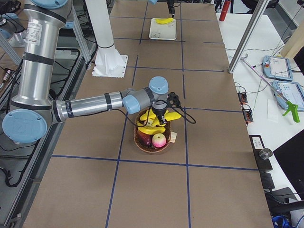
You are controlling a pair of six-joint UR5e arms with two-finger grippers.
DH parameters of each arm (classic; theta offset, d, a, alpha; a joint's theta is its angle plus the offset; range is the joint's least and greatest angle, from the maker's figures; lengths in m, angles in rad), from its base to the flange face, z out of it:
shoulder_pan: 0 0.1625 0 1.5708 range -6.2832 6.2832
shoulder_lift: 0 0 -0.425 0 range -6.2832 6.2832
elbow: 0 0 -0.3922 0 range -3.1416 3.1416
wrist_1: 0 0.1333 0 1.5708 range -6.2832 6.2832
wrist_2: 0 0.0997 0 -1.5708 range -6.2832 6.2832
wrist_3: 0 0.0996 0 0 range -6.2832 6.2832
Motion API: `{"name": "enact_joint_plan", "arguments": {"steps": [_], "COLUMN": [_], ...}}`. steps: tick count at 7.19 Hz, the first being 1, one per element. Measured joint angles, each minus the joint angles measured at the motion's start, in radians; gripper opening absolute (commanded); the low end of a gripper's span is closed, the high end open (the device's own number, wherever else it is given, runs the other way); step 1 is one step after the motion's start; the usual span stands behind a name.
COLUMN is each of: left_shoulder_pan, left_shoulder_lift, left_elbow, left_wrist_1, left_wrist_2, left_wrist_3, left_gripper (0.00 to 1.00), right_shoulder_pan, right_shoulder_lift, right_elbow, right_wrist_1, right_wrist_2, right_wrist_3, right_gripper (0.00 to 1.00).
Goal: Transfer all bananas from basket to plate
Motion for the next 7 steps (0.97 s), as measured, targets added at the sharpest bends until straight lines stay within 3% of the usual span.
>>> {"name": "enact_joint_plan", "arguments": {"steps": [2,5,7], "left_shoulder_pan": [0.038,0.06,0.077], "left_shoulder_lift": [-0.033,-0.207,-0.312], "left_elbow": [-0.013,-0.012,-0.016], "left_wrist_1": [-0.152,-0.187,-0.189], "left_wrist_2": [-0.029,-0.186,-0.204], "left_wrist_3": [-0.024,-0.255,-0.45], "left_gripper": [1.0,1.0,1.0], "right_shoulder_pan": [-0.018,-0.112,-0.214], "right_shoulder_lift": [0.117,0.256,0.354], "right_elbow": [0.011,0.029,0.045], "right_wrist_1": [-0.03,-0.021,0.041], "right_wrist_2": [0.052,0.085,0.062], "right_wrist_3": [0.145,0.393,0.643], "right_gripper": [0.04,0.05,0.05]}}
